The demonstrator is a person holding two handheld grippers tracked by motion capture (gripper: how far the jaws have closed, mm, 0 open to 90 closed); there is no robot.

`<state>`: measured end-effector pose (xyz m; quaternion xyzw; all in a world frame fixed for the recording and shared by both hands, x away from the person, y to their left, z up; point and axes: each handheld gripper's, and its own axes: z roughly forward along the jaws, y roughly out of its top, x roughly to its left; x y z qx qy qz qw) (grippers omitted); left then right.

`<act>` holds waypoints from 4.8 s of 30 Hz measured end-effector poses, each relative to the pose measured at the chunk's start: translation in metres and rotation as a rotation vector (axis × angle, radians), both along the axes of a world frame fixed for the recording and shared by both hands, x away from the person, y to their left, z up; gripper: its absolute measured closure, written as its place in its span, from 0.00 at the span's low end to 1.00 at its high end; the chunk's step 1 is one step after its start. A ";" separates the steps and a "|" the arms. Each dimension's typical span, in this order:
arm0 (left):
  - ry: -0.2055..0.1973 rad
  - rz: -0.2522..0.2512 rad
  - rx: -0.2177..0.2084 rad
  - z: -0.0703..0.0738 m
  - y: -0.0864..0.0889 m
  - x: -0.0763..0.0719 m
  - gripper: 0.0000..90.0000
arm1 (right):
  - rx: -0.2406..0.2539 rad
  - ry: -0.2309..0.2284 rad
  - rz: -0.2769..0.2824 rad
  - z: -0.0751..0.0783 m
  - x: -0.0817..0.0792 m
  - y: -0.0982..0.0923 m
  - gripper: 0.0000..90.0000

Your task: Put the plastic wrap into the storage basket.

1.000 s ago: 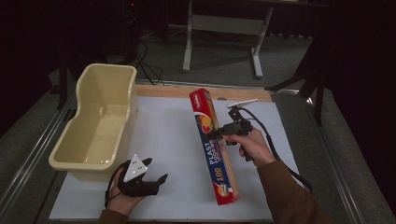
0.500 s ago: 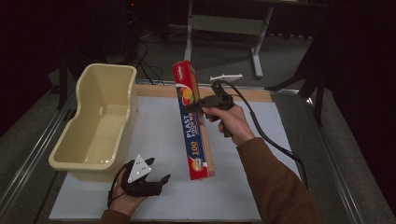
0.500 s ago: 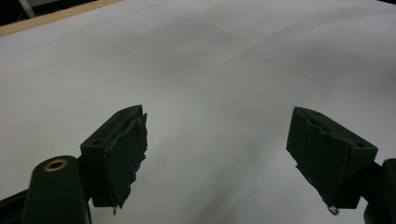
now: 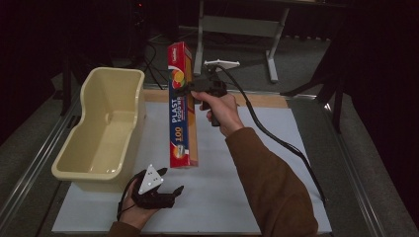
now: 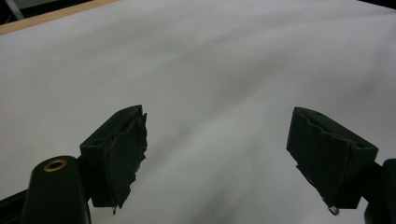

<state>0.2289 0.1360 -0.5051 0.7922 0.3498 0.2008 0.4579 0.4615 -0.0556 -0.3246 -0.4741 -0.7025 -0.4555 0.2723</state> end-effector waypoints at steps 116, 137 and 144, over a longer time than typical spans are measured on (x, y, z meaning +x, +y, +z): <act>-0.058 0.107 -0.032 0.009 0.031 -0.002 0.20 | -0.297 0.174 -0.024 -0.062 -0.008 0.196 0.39; -0.052 0.097 -0.011 0.008 0.024 -0.004 0.21 | -0.320 -0.342 0.164 -0.052 -0.042 0.112 0.34; -0.055 0.095 -0.005 0.009 0.022 -0.004 0.21 | -0.334 -0.481 0.155 -0.061 -0.055 0.064 0.27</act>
